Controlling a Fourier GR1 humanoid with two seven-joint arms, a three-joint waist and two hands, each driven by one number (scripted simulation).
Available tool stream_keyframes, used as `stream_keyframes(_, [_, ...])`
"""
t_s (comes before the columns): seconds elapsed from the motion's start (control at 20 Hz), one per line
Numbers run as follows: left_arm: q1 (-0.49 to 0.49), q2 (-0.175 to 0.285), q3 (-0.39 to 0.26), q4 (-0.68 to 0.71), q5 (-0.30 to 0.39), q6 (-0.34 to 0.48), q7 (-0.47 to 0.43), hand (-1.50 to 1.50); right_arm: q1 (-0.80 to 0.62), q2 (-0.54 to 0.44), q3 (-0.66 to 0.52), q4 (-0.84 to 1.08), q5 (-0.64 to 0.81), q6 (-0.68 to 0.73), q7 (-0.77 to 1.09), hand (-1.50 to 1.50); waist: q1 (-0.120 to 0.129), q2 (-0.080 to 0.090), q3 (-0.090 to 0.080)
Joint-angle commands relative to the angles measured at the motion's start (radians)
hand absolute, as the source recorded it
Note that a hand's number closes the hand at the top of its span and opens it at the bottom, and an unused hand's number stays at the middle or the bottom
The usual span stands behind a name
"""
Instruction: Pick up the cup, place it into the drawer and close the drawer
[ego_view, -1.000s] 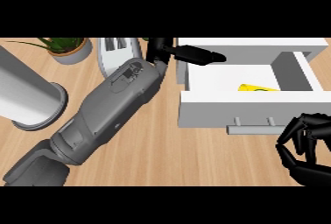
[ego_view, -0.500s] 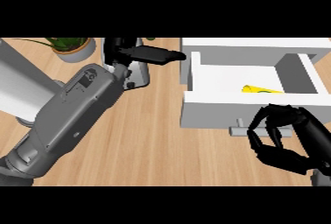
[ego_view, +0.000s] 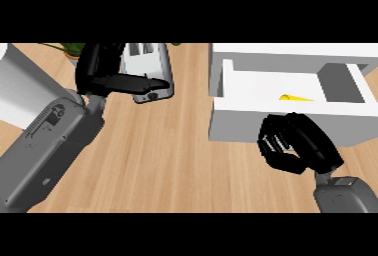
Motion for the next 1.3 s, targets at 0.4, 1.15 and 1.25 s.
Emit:
stream_keyframes(0.4, [0.242, 0.125, 0.113, -0.172, 0.016, -0.102, 0.013, -1.50, -0.334, 0.098, 0.004, 0.696, 0.237, -0.261, -0.172, 1.50, -0.012, 0.006, 0.001])
stream_keyframes(1.15, [0.322, 0.150, 0.174, -0.184, 0.025, -0.256, -0.033, -1.50, -0.732, 0.031, -0.203, 1.320, 0.182, -0.294, -0.321, 1.50, 0.042, 0.036, 0.003])
stream_keyframes(1.25, [0.339, 0.125, 0.165, -0.197, 0.024, -0.244, -0.043, -1.50, -0.768, 0.013, -0.223, 1.335, 0.163, -0.254, -0.312, 1.50, 0.055, 0.039, 0.003])
